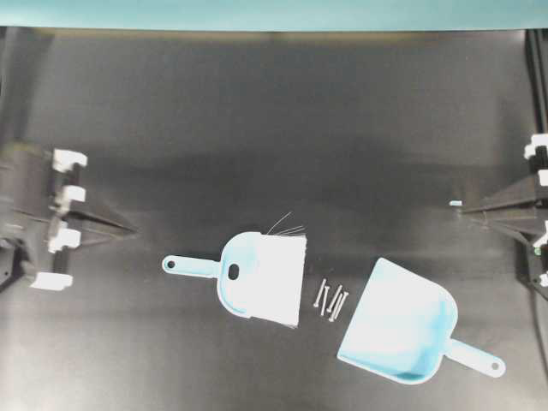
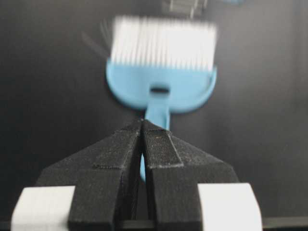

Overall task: Hold the dustpan with a person, while the left arm uses a hand brush to gather the screws into the dustpan.
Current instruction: 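Move the left gripper toward the blue hand brush handle, then close the left gripper on the blue brush handle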

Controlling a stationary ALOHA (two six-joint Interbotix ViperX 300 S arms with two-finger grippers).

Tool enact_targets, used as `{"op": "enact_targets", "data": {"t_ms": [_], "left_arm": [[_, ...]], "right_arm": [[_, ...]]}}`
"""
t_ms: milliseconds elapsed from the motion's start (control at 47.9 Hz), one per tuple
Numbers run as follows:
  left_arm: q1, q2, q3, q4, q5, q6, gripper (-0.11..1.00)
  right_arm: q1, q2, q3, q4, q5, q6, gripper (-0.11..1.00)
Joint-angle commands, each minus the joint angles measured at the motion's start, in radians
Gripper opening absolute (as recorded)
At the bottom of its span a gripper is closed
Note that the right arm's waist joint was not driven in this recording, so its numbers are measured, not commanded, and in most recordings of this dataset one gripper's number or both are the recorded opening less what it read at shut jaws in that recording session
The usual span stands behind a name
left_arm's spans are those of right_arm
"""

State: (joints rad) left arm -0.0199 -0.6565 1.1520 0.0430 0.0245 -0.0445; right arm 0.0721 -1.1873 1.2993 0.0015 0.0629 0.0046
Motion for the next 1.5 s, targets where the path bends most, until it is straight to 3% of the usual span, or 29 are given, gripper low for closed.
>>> {"op": "enact_targets", "data": {"t_ms": [0,355,438,522,689,751,960,1481], "left_arm": [[0.000,0.077,-0.040,0.003,0.017,0.009,0.00],[-0.008,0.336,-0.124,0.003,-0.003,0.052,0.01],[-0.014,0.374,-0.126,0.005,-0.040,0.052,0.08],[-0.017,0.419,-0.117,0.003,-0.107,0.040,0.26],[-0.028,0.506,-0.071,0.003,-0.318,0.038,0.77],[-0.031,0.541,-0.055,0.003,-0.413,0.035,0.87],[-0.032,0.681,-0.063,0.003,-0.611,-0.003,0.84],[-0.035,0.913,-0.114,0.003,-0.713,-0.008,0.84]], "right_arm": [[0.000,-0.043,0.025,0.000,0.051,-0.006,0.00],[0.000,-0.232,0.095,0.002,0.106,-0.005,0.00],[0.000,-0.253,0.104,0.002,0.166,-0.003,0.00],[0.000,-0.261,0.106,0.002,0.164,0.000,0.00],[-0.002,-0.261,0.120,-0.006,0.120,-0.023,0.00],[0.000,-0.262,0.124,-0.006,0.135,-0.023,0.00],[-0.002,-0.262,0.141,-0.006,0.158,-0.025,0.00],[-0.002,-0.264,0.141,-0.008,0.158,-0.026,0.00]]}}
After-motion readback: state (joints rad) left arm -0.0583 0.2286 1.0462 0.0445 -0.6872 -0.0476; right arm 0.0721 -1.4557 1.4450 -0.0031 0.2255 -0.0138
